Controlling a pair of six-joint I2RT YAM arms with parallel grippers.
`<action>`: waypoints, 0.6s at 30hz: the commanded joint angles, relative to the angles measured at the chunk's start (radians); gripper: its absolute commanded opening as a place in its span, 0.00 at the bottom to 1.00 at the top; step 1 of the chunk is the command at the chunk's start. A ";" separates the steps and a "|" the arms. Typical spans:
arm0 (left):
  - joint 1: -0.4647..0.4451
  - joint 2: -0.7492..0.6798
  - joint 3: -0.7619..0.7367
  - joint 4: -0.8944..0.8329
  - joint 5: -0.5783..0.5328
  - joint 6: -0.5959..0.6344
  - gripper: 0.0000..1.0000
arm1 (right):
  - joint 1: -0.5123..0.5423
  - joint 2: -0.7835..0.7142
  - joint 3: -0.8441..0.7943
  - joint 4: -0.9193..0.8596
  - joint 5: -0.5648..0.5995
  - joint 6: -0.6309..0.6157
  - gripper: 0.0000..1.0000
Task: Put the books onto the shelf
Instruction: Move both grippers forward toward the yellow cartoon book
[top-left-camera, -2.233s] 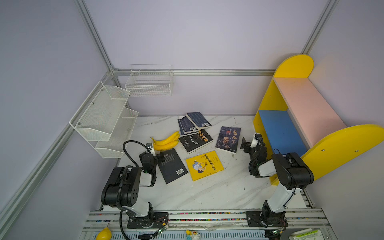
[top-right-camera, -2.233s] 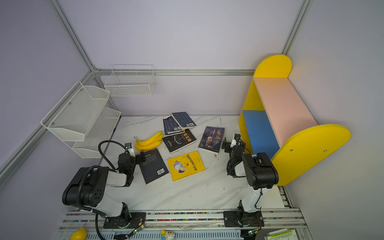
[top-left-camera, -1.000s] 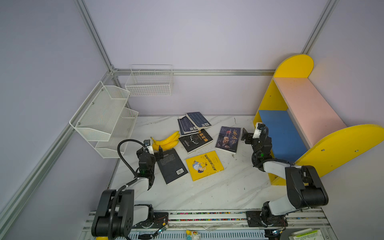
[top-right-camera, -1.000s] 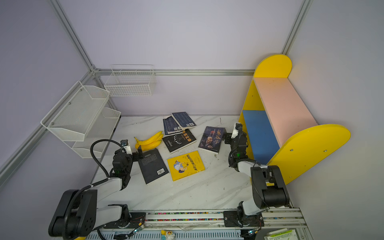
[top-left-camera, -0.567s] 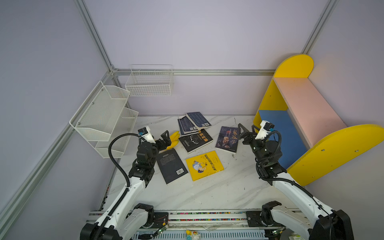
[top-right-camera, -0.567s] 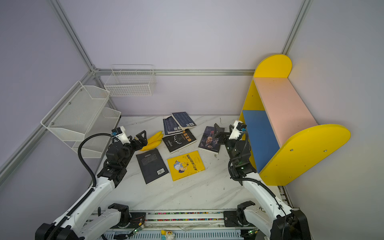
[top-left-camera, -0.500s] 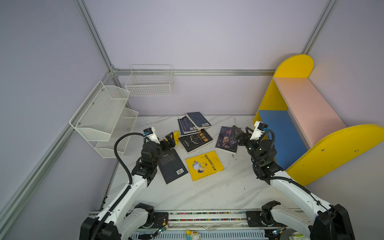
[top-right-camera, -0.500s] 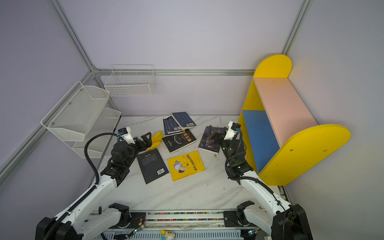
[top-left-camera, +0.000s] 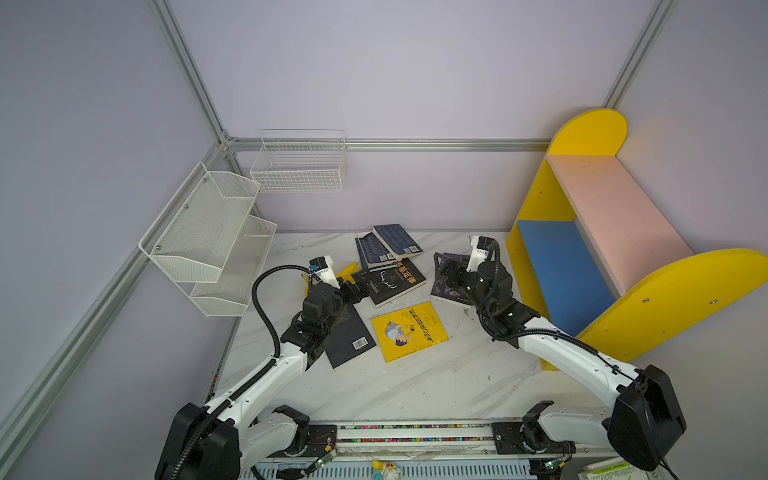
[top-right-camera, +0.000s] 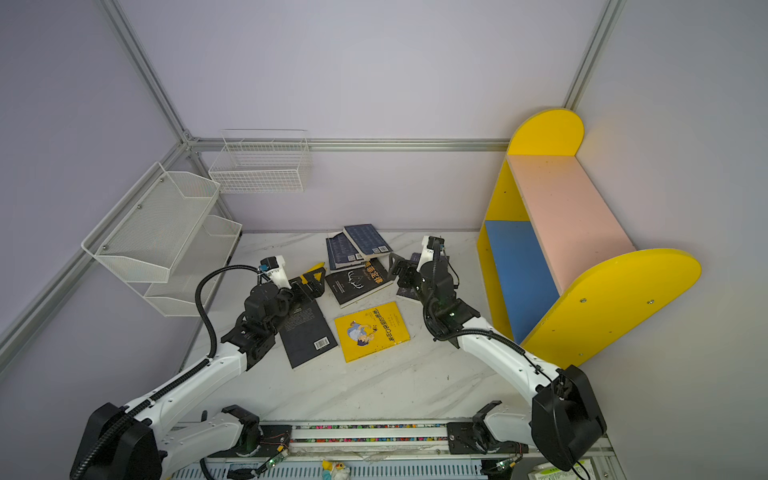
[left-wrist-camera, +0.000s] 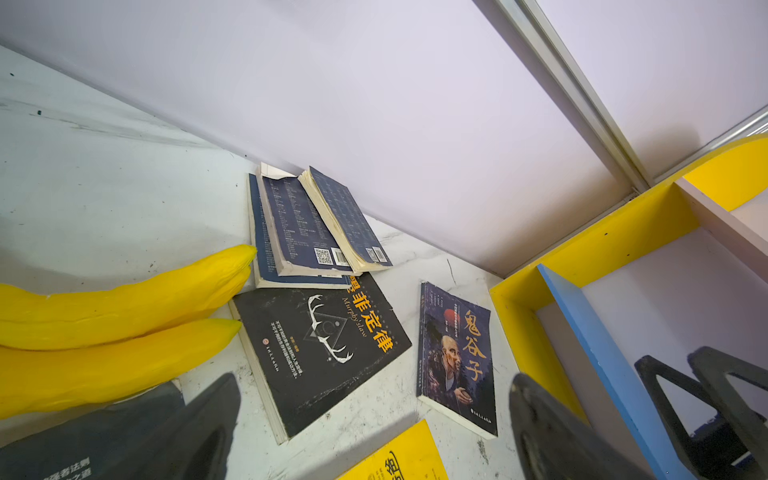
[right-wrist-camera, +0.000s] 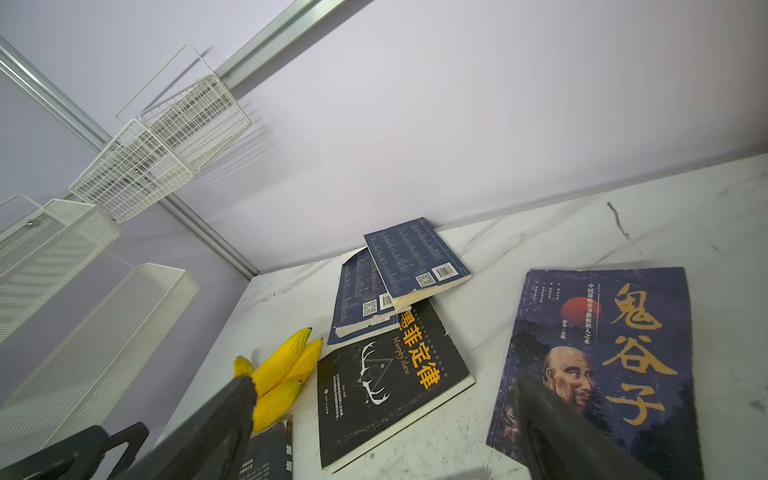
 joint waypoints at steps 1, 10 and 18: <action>0.010 0.093 0.209 -0.186 -0.048 0.074 1.00 | 0.000 0.110 0.060 -0.107 0.114 0.005 0.97; 0.035 0.350 0.491 -0.397 0.062 0.226 1.00 | -0.007 0.252 0.181 -0.091 0.290 -0.116 0.96; 0.057 0.457 0.551 -0.379 0.263 0.169 1.00 | -0.064 0.284 0.162 -0.089 0.222 -0.033 0.97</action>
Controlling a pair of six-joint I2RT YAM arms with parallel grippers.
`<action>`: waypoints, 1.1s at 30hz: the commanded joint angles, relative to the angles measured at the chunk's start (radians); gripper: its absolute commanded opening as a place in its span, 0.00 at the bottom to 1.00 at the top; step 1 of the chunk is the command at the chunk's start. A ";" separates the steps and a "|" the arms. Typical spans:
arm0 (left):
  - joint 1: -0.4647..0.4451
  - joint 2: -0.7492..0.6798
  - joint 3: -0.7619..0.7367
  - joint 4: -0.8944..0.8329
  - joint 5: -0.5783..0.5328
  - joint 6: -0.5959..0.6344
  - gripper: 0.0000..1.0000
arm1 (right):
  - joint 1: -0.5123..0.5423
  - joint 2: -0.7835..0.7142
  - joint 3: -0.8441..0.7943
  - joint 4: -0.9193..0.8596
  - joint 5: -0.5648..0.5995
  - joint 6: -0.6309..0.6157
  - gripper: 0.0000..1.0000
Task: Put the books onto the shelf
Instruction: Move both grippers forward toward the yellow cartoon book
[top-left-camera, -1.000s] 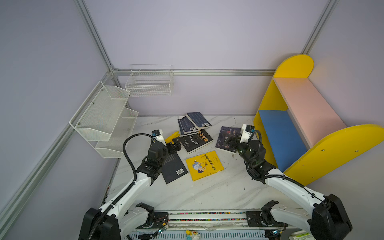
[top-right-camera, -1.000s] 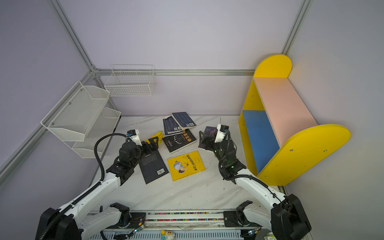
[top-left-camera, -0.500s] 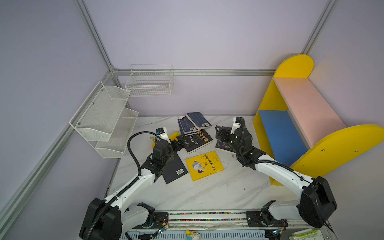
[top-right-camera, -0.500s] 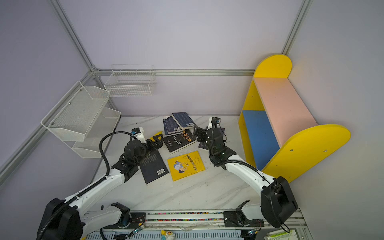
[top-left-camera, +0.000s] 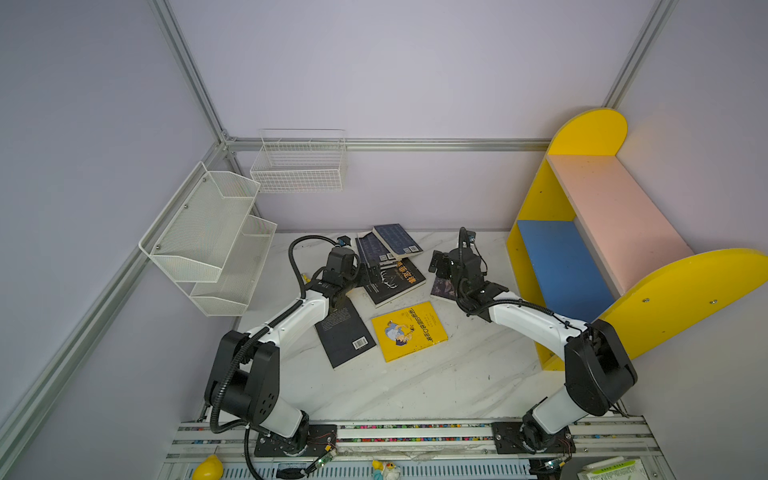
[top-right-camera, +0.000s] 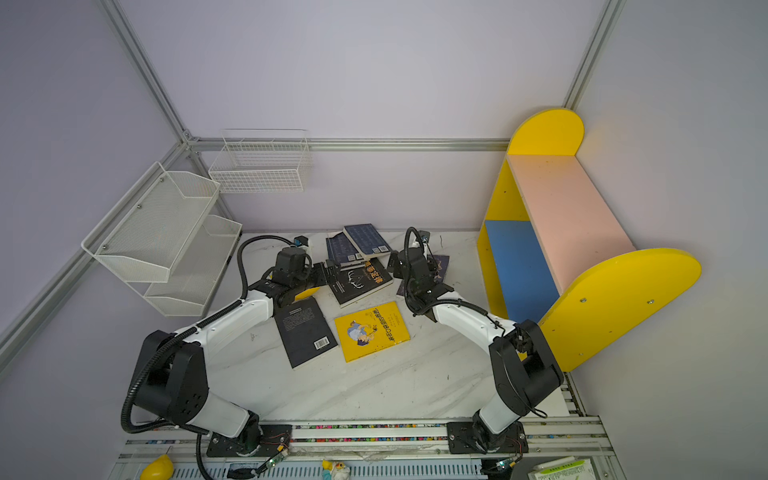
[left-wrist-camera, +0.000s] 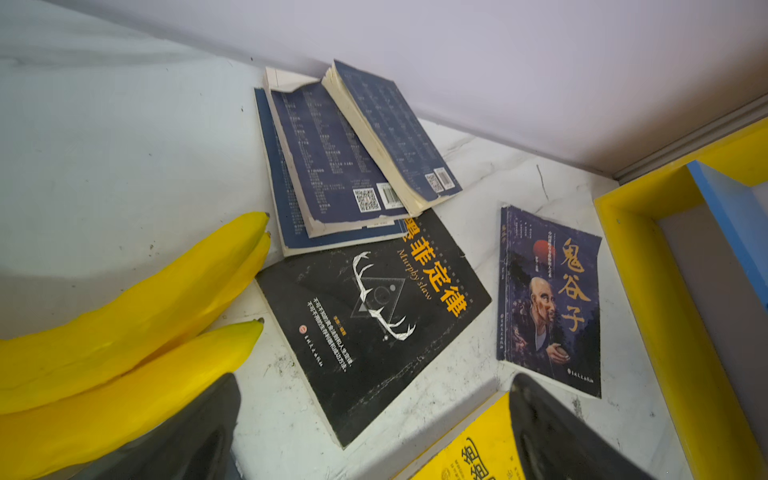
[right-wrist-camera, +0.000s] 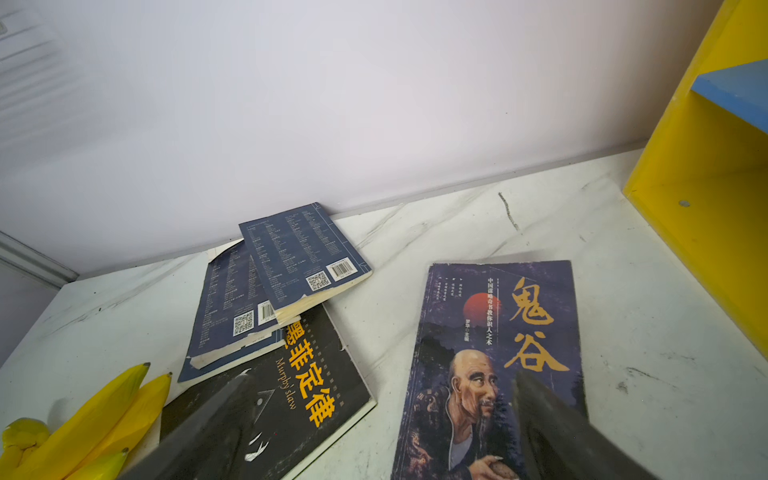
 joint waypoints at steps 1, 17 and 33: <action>0.003 0.022 0.141 -0.022 0.126 0.002 1.00 | -0.045 0.015 -0.004 -0.004 -0.031 0.060 0.97; -0.004 0.065 0.048 -0.150 0.389 -0.022 1.00 | -0.149 0.067 -0.061 -0.150 -0.334 0.152 0.97; -0.114 -0.051 -0.220 -0.226 0.366 -0.174 1.00 | -0.067 0.090 -0.144 -0.278 -0.648 -0.113 0.93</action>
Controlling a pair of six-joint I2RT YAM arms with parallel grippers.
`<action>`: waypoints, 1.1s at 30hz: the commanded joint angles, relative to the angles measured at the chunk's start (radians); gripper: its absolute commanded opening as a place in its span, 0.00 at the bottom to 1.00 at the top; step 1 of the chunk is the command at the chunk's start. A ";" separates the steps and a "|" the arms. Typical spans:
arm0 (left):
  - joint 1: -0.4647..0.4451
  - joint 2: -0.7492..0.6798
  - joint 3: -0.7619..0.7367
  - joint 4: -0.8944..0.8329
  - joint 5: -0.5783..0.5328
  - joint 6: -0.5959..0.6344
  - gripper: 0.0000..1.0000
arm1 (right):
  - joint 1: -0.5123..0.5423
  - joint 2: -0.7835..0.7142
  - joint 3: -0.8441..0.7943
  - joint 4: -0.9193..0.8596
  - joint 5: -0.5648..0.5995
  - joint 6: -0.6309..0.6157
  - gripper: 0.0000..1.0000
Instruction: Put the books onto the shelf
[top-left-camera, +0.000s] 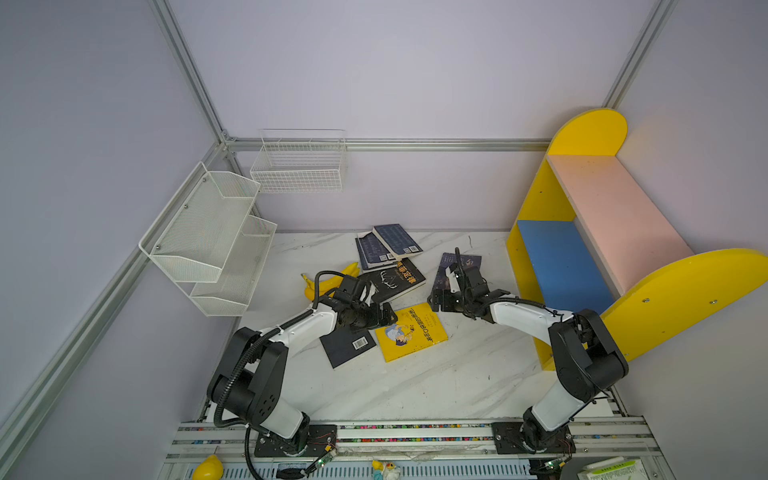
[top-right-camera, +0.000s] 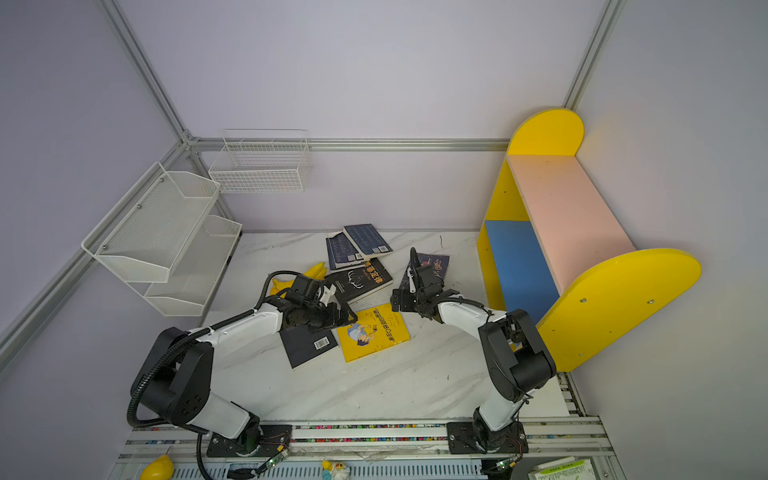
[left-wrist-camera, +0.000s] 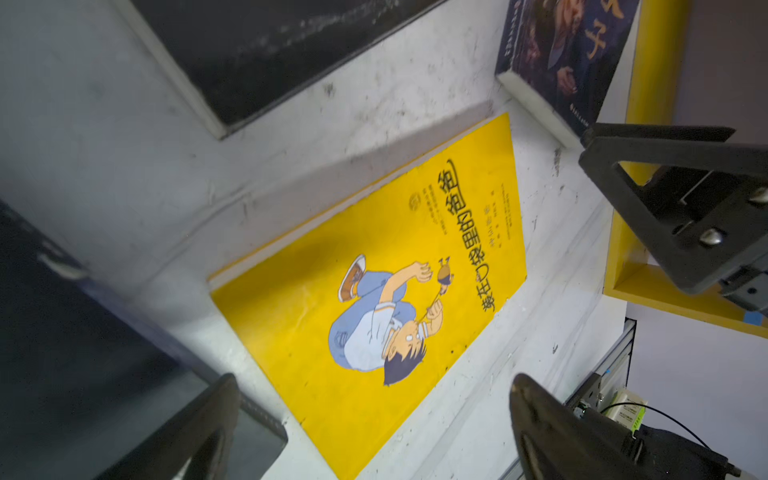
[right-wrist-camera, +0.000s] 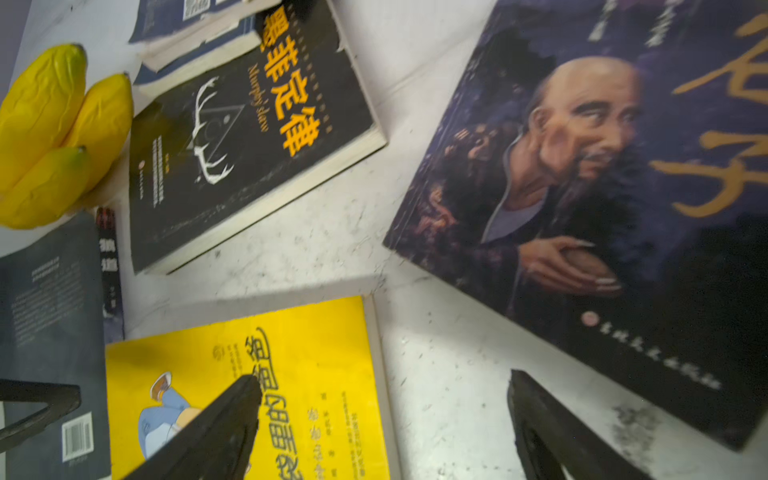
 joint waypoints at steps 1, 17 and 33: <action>-0.023 -0.019 -0.038 0.021 -0.003 -0.069 1.00 | 0.018 0.025 -0.019 -0.020 -0.040 -0.037 0.92; -0.062 0.233 0.194 0.031 -0.002 -0.055 0.99 | 0.036 0.020 -0.135 -0.017 -0.172 -0.051 0.78; -0.064 0.133 0.268 0.142 0.105 -0.035 0.44 | 0.035 -0.004 -0.196 0.101 -0.206 0.041 0.71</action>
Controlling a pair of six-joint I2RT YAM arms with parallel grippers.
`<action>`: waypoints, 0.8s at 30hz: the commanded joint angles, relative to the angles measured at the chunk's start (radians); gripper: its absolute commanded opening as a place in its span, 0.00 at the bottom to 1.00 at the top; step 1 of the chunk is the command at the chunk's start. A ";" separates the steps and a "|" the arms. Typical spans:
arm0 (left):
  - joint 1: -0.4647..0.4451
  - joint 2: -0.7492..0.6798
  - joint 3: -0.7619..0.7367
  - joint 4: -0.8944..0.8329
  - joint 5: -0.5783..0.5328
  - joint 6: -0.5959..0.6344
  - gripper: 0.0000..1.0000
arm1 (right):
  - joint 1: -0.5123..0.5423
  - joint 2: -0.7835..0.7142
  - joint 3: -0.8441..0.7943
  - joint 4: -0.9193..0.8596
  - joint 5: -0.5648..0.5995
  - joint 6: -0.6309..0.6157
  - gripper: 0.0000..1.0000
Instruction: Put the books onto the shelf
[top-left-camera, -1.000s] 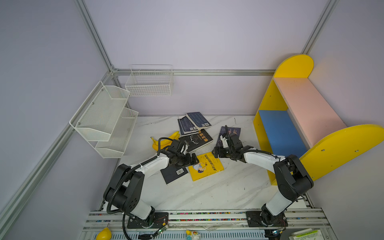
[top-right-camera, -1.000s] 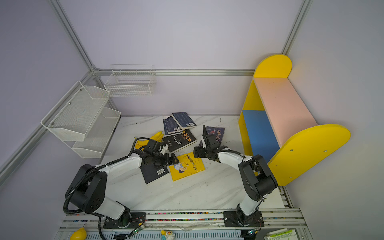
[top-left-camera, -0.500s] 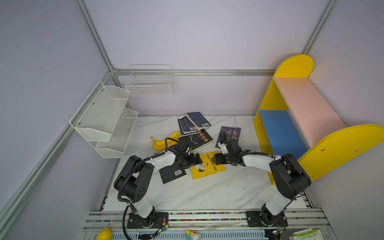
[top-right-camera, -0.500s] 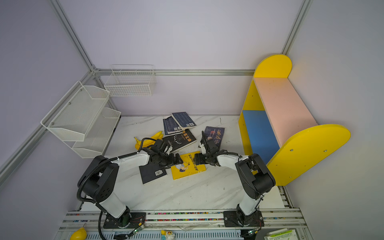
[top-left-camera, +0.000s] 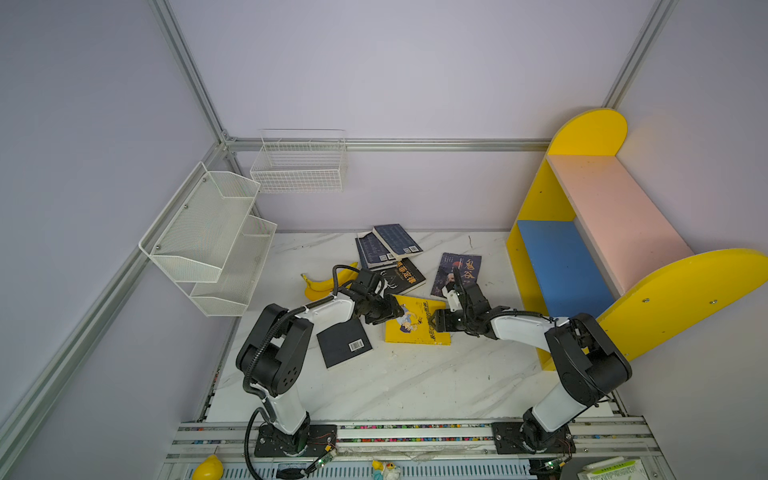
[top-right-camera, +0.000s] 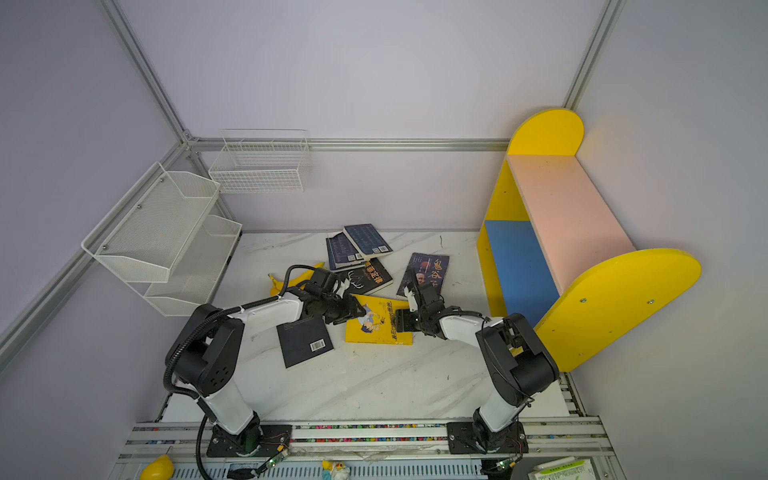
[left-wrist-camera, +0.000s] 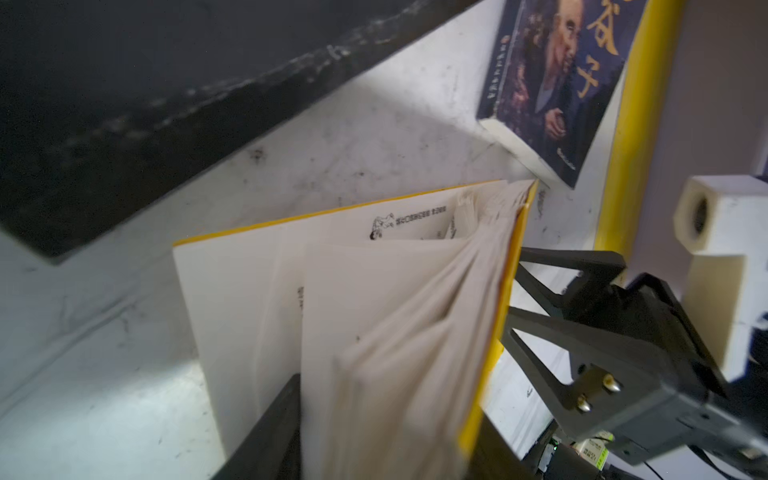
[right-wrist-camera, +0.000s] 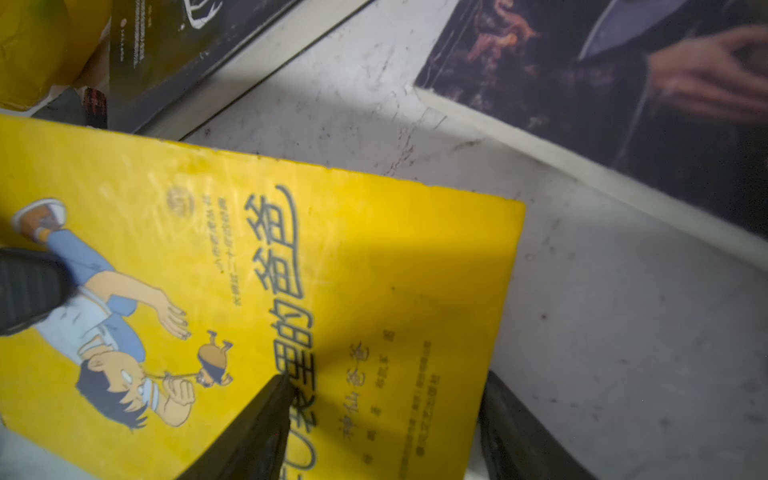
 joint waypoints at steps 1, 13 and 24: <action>-0.020 -0.062 0.105 0.042 0.079 0.048 0.41 | 0.024 0.023 -0.014 0.000 -0.091 0.039 0.71; 0.018 0.025 0.457 -0.182 0.040 0.263 0.27 | 0.024 0.006 0.087 0.054 -0.076 0.136 0.71; 0.135 0.189 0.692 -0.267 -0.018 0.301 0.55 | 0.025 0.159 0.260 0.137 0.016 0.219 0.71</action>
